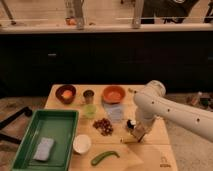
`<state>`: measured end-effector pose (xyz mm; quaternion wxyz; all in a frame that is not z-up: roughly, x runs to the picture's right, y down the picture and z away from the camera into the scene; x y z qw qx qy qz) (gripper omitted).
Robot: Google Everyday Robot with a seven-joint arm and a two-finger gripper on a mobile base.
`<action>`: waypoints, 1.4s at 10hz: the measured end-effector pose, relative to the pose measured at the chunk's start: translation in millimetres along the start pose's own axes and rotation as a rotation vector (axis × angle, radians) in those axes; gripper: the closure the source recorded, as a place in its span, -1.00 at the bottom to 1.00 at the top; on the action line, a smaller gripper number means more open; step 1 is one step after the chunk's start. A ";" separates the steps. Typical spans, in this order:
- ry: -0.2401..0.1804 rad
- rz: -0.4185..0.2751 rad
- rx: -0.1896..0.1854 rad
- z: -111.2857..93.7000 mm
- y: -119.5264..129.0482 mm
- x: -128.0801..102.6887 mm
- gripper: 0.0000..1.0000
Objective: Place eraser in red bowl
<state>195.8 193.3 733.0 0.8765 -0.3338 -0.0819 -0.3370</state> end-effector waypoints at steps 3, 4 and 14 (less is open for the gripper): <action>-0.004 0.001 0.001 0.0 -0.4 -1.1 1.00; -0.004 0.003 0.001 0.1 0.5 -0.5 1.00; -0.001 -0.031 -0.027 3.7 -75.6 9.7 1.00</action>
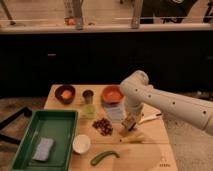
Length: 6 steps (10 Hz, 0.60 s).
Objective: Place eraser in red bowl
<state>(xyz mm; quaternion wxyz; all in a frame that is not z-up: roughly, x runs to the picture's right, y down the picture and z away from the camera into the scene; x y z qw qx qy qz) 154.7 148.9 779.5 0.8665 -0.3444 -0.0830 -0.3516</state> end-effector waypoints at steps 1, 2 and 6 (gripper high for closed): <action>-0.002 0.002 0.000 0.8 -5.9 3.1 1.00; -0.006 0.004 -0.001 2.1 -14.7 6.3 1.00; -0.022 -0.007 0.004 3.6 -57.4 0.7 1.00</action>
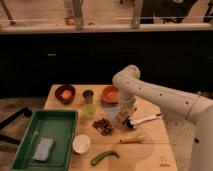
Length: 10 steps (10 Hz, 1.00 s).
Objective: Place eraser in red bowl
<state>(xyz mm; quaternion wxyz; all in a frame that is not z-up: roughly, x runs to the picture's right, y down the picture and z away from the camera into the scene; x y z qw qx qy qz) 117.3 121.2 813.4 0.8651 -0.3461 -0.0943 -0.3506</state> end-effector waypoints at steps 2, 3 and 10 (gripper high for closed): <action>-0.005 0.008 0.005 -0.1 -17.4 -2.2 1.00; -0.002 0.011 0.003 0.0 -15.8 -0.6 1.00; 0.012 0.030 0.011 -3.5 -21.8 8.1 1.00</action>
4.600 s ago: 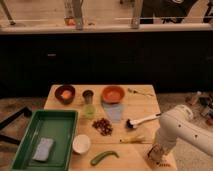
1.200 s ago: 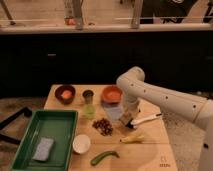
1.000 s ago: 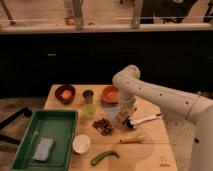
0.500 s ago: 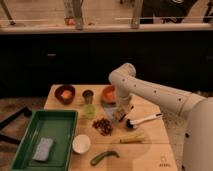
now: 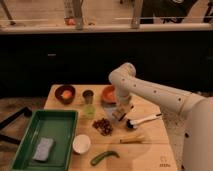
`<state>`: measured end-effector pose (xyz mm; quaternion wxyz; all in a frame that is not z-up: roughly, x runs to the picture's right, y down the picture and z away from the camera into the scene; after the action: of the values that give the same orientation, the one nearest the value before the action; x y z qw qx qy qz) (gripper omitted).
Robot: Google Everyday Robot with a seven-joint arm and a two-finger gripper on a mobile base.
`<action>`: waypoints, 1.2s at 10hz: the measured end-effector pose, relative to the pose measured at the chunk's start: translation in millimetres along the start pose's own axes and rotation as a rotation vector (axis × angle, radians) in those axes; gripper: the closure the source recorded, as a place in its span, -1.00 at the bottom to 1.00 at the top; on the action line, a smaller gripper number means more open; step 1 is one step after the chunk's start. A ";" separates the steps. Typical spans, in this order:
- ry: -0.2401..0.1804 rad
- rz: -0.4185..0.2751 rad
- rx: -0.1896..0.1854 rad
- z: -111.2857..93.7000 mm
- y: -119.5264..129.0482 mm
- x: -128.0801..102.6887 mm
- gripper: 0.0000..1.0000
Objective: Place eraser in red bowl
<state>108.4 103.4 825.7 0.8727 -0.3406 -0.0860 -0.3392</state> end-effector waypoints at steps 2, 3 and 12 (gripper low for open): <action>0.017 0.008 0.009 -6.5 -18.6 17.2 1.00; 0.027 0.013 0.012 -10.0 -29.8 27.7 1.00; -0.019 -0.031 -0.009 6.8 -108.2 37.9 1.00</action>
<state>67.1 29.4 903.3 0.8649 -0.3463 -0.0983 -0.3498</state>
